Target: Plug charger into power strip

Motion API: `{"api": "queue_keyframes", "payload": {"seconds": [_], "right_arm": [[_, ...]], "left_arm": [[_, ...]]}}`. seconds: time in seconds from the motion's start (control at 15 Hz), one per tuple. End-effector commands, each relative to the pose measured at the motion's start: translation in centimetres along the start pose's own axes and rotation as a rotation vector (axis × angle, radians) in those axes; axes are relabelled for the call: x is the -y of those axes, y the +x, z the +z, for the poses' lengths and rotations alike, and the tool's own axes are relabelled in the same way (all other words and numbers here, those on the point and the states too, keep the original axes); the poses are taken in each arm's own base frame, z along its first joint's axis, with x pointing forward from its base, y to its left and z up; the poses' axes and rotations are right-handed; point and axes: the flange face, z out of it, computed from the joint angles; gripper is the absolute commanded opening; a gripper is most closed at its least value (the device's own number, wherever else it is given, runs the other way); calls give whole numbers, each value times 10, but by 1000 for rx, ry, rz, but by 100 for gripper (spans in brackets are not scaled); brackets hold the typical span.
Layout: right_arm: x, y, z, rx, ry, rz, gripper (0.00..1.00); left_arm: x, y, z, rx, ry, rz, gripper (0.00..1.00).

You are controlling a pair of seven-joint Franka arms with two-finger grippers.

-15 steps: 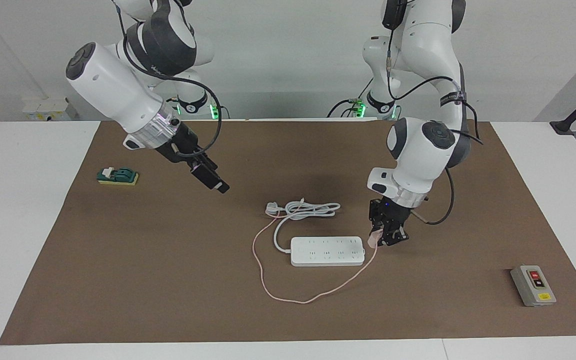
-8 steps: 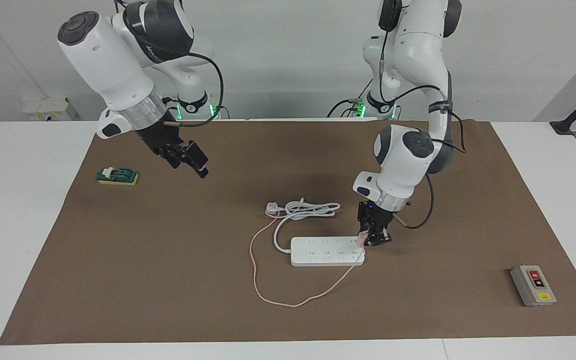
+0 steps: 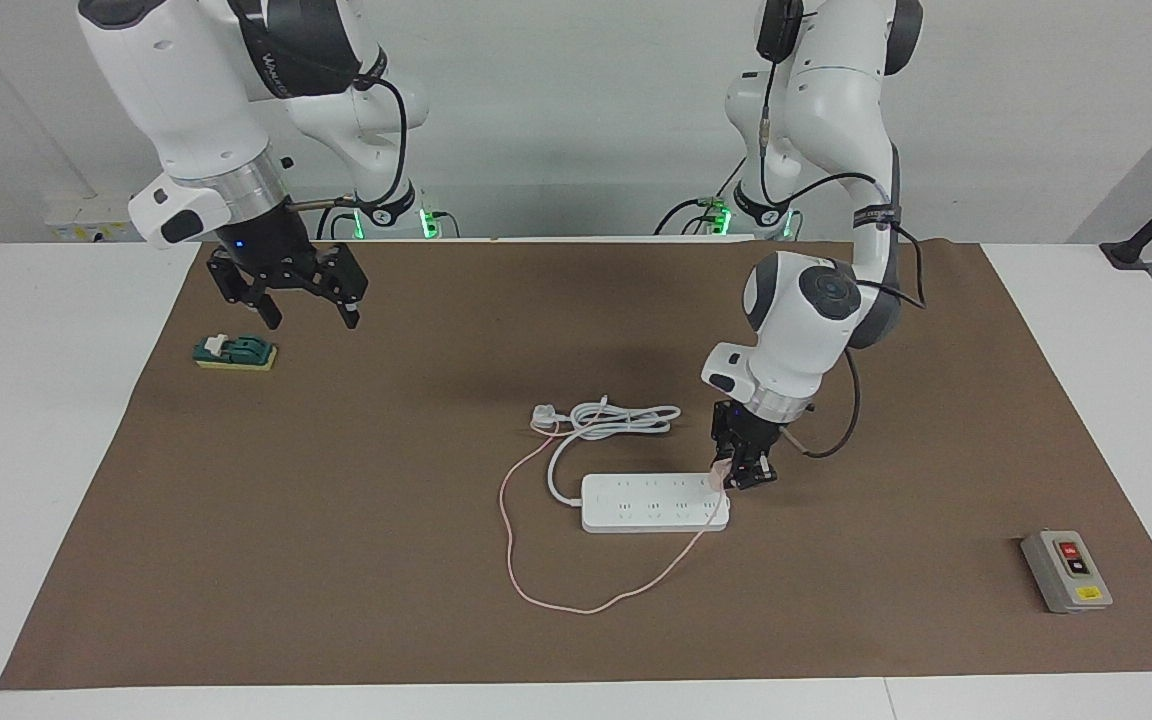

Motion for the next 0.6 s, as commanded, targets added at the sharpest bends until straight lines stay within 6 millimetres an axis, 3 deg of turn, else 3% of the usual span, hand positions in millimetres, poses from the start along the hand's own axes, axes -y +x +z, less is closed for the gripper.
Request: {"api": "queue_keyframes", "payload": {"seconds": [0.0,0.33,0.53], "right_arm": [[-21,-7,-7,21,-27,-38,100],[-42,-11,-18,22,-115,-120,100],[-54,-30,-25,112,-115,-104,100]], "left_arm": [[-7,9,-4,-2,16,16,0],[-8,8,0,-3,22,14,0],[-9,10,2,-2,21,15,0]]}}
